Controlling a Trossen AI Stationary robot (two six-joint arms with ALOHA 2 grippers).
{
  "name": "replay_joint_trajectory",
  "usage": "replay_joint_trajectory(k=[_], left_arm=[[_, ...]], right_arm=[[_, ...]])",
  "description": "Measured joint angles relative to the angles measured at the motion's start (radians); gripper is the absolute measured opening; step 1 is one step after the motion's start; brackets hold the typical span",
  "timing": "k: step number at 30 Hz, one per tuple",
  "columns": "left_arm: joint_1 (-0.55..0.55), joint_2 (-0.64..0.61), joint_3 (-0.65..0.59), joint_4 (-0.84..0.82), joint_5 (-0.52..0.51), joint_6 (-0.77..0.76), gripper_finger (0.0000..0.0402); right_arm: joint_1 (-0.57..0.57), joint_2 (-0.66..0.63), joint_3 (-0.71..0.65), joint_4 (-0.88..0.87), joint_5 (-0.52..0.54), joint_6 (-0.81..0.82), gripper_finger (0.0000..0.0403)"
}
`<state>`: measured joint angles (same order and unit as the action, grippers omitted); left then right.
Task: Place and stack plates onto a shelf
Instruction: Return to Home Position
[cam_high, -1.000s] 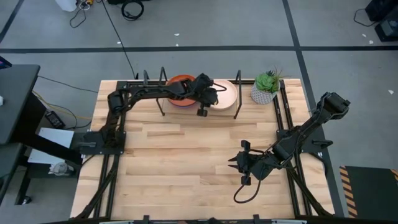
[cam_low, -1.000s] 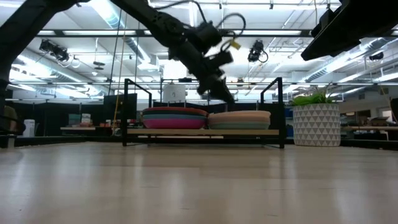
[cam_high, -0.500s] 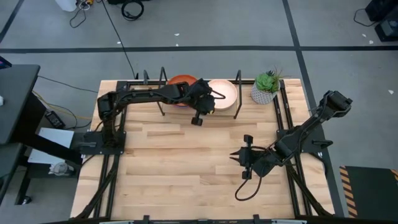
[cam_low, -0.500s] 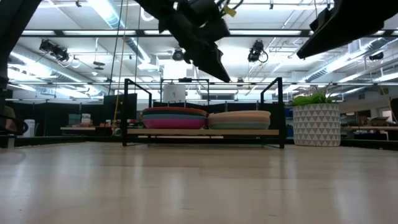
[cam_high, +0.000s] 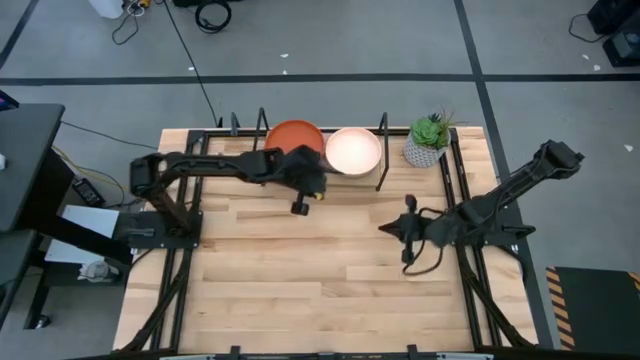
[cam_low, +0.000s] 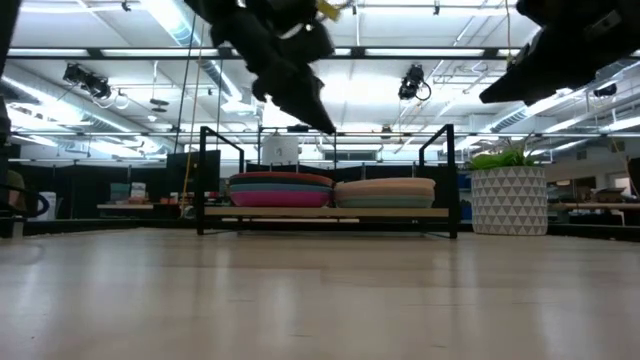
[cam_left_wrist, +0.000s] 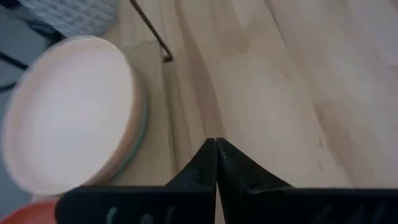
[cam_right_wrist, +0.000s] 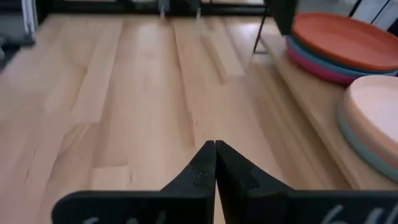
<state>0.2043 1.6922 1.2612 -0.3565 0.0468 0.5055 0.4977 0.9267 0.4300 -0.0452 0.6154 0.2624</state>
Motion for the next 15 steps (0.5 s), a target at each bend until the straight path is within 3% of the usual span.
replay_joint_trajectory(k=[7,15], left_arm=[[-0.001,-0.222,-0.235,0.15,-0.003,-0.093,0.0006],[-0.009,-0.457,-0.479,0.284,-0.043,-0.198,0.0006]], right_arm=[[-0.071,-0.221,-0.121,0.061,-0.016,-0.055,0.0009],[-0.127,-0.401,-0.147,0.054,-0.061,-0.133,0.001]])
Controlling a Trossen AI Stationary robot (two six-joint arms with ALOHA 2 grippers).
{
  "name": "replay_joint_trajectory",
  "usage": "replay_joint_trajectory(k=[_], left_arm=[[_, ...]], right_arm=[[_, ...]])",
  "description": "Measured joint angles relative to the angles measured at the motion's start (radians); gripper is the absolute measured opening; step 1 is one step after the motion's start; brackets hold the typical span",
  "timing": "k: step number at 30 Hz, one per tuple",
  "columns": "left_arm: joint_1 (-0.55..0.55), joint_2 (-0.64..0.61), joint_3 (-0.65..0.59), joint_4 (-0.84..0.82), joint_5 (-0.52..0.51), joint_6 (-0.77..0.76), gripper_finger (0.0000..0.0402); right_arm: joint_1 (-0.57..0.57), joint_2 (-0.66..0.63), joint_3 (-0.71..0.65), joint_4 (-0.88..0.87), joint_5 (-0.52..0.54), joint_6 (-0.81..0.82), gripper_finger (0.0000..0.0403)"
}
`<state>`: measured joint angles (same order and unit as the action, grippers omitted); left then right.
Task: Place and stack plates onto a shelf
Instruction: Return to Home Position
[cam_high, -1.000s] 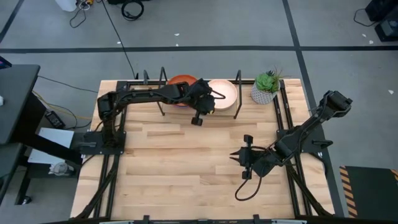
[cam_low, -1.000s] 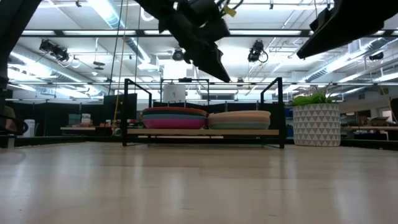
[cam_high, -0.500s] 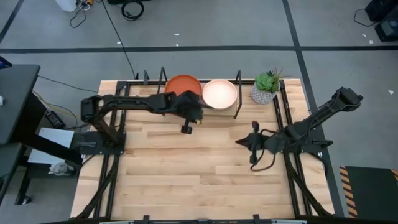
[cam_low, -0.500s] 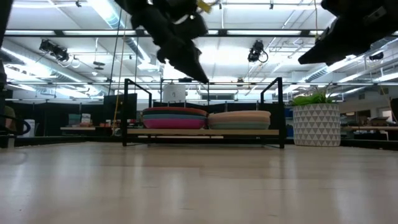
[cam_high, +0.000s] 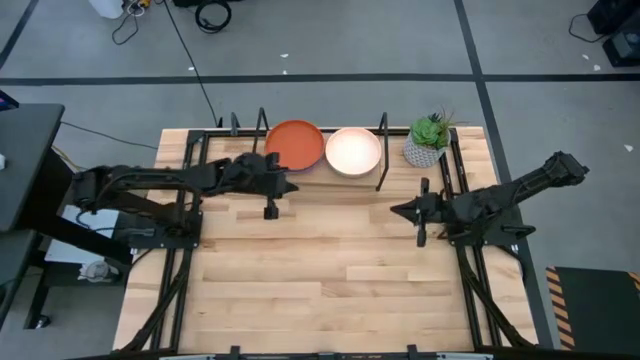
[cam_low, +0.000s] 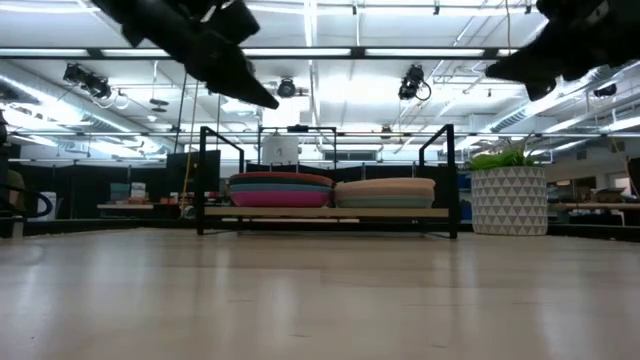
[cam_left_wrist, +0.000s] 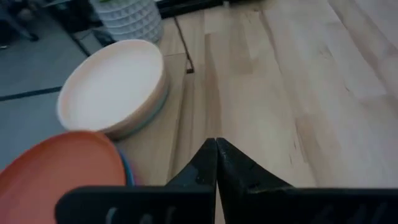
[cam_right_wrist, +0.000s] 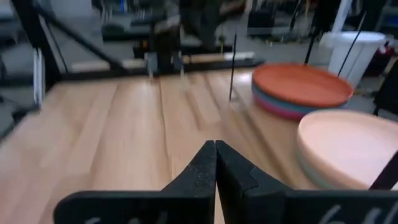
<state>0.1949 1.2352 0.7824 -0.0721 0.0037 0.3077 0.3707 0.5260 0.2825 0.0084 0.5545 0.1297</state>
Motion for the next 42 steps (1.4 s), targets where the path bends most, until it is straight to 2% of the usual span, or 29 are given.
replay_joint_trajectory(k=[8,15,21,29,34,42], left_arm=[[-0.071,-0.21,-0.154,0.032,-0.103,-0.066,0.0007],[-0.147,-0.37,-0.26,0.042,-0.181,-0.111,0.0008],[-0.18,-0.515,-0.375,0.065,-0.187,-0.167,0.0008],[-0.193,-0.746,-0.52,0.072,-0.187,-0.232,0.0009],[-0.195,-0.876,-0.579,0.074,-0.187,-0.244,0.0009],[-0.201,-1.008,-0.635,0.076,-0.183,-0.236,0.0009]], right_arm=[[-0.033,-0.115,0.002,0.0,-0.002,-0.044,0.001],[-0.041,-0.18,0.002,-0.041,-0.006,-0.018,0.001],[-0.041,-0.205,-0.006,-0.087,-0.005,0.026,0.0011],[-0.041,-0.28,-0.086,-0.083,0.005,0.076,0.0011],[-0.041,-0.329,-0.119,-0.072,0.001,0.079,0.0011],[-0.041,-0.391,-0.144,-0.061,0.005,0.027,0.0011]])
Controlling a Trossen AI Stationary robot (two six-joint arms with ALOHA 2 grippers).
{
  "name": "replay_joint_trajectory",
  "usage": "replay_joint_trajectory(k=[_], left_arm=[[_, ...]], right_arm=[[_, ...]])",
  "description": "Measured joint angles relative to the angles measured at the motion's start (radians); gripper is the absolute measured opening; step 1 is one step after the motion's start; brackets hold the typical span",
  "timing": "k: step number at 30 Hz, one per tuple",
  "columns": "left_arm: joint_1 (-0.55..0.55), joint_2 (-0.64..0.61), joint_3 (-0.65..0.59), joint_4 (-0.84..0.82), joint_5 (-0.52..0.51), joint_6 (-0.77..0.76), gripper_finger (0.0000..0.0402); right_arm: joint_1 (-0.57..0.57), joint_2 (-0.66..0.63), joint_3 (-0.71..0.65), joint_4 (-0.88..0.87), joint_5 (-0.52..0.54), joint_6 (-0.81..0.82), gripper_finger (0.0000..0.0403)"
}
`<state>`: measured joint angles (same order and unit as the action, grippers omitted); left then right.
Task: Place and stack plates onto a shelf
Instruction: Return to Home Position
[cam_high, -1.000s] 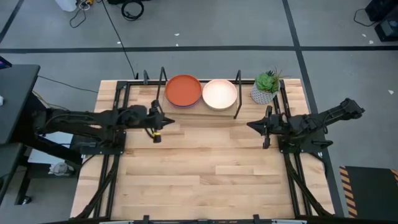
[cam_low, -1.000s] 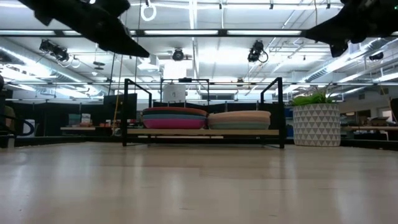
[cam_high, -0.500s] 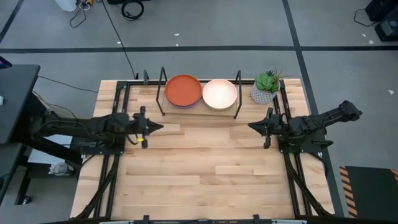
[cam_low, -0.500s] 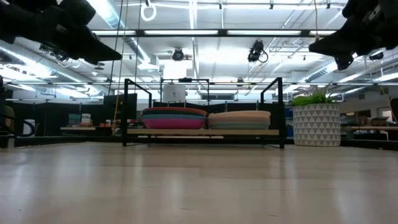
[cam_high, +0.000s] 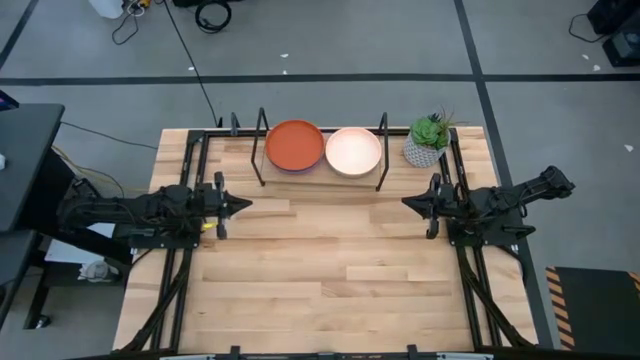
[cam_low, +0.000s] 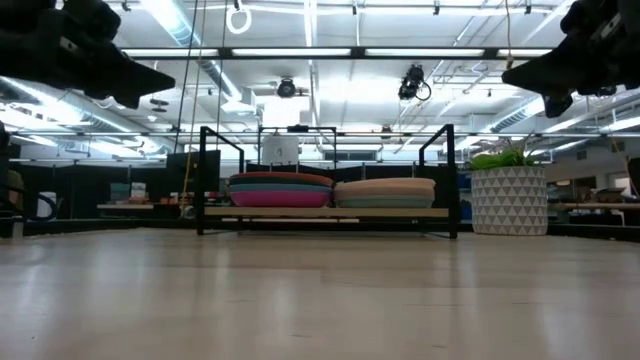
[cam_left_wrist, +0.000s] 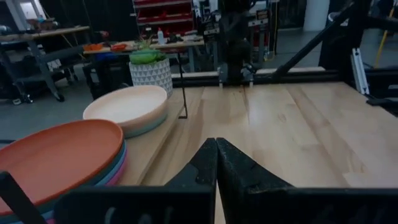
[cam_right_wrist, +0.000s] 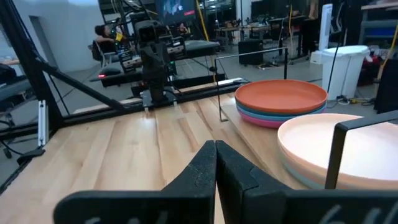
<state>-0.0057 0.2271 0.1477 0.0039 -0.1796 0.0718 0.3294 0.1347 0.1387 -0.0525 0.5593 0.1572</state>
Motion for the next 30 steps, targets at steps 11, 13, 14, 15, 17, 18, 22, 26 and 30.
replay_joint_trajectory(k=[11,13,14,15,17,18,22,26,30], left_arm=[[-0.03,-0.097,-0.01,-0.003,-0.008,0.045,0.0006],[-0.037,-0.12,-0.01,-0.016,-0.008,0.051,0.0005],[-0.04,-0.131,-0.009,-0.027,-0.008,0.056,0.0005],[-0.044,-0.143,-0.009,-0.041,-0.008,0.065,0.0005],[-0.049,-0.174,-0.01,-0.063,-0.008,0.069,0.0005],[-0.054,-0.191,-0.009,-0.072,-0.005,0.069,0.0005],[-0.074,-0.224,-0.009,-0.073,0.024,0.079,0.0005],[-0.07,-0.22,-0.009,-0.069,0.001,0.061,0.0018],[-0.071,-0.22,-0.009,-0.066,0.001,0.02,0.0028]], right_arm=[[0.0,-0.026,0.0,0.043,0.02,-0.125,0.0012],[0.0,-0.027,0.0,0.042,0.026,-0.124,0.0012],[0.0,-0.027,0.0,0.038,0.026,-0.124,0.0012],[0.0,-0.027,0.0,0.033,0.027,-0.124,0.0012],[0.0,-0.027,0.0,0.029,0.036,-0.122,0.0012],[0.0,-0.027,0.0,0.029,0.04,-0.109,0.0012],[0.0,-0.025,0.0,0.03,0.025,-0.051,0.0013],[0.0,-0.024,0.0,0.033,-0.003,-0.048,0.0015],[0.0,-0.024,0.0,0.036,-0.01,-0.048,0.0015]])
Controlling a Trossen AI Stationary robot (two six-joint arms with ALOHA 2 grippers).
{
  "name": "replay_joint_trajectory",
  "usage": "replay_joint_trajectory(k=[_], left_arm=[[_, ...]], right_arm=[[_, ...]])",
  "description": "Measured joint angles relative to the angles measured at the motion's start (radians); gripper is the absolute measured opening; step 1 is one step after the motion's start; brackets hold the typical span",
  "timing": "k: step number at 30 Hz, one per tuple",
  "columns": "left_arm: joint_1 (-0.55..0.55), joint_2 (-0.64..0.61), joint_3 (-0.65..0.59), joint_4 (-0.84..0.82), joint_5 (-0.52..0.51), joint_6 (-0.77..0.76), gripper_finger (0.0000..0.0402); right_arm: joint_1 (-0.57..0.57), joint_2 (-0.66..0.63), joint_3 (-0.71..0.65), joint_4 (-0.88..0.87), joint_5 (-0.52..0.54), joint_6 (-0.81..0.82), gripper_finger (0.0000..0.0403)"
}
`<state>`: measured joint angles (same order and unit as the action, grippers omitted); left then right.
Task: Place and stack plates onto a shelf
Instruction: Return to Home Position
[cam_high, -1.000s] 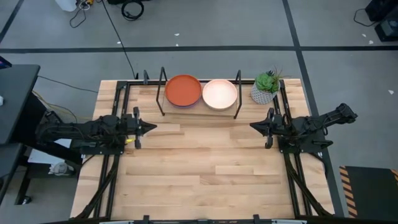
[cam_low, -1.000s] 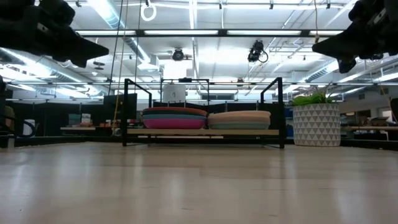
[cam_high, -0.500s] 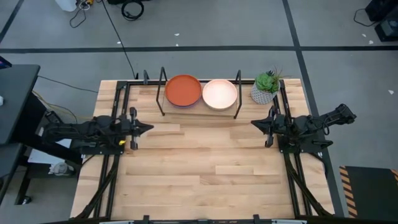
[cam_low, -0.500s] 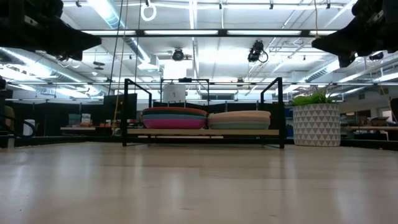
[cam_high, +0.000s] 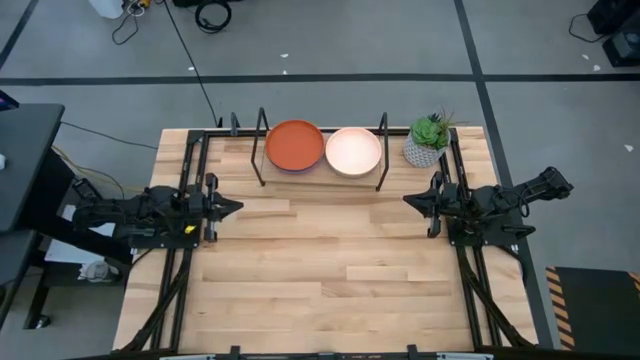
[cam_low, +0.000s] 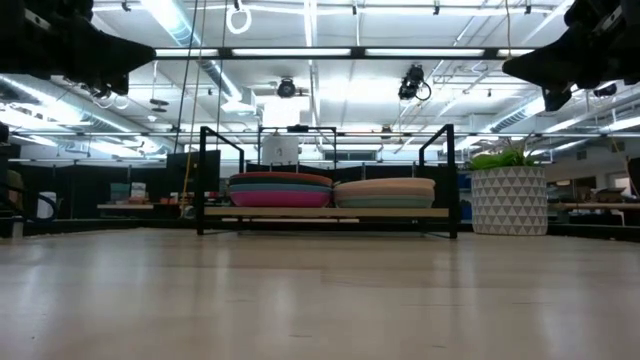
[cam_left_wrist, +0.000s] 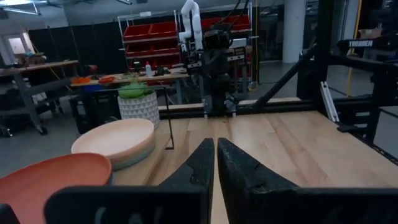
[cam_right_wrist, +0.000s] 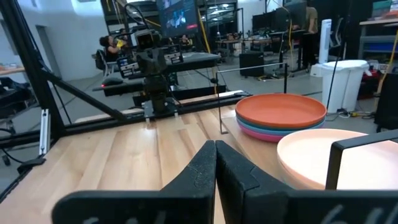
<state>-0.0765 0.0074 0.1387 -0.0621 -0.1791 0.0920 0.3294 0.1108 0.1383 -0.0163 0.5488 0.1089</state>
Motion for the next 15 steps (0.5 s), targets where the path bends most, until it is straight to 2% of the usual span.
replay_joint_trajectory(k=[15], left_arm=[[0.0,0.0,0.0,-0.001,0.0,-0.001,0.0031]], right_arm=[[0.0,0.0,0.0,0.001,-0.001,0.0,0.0016]])
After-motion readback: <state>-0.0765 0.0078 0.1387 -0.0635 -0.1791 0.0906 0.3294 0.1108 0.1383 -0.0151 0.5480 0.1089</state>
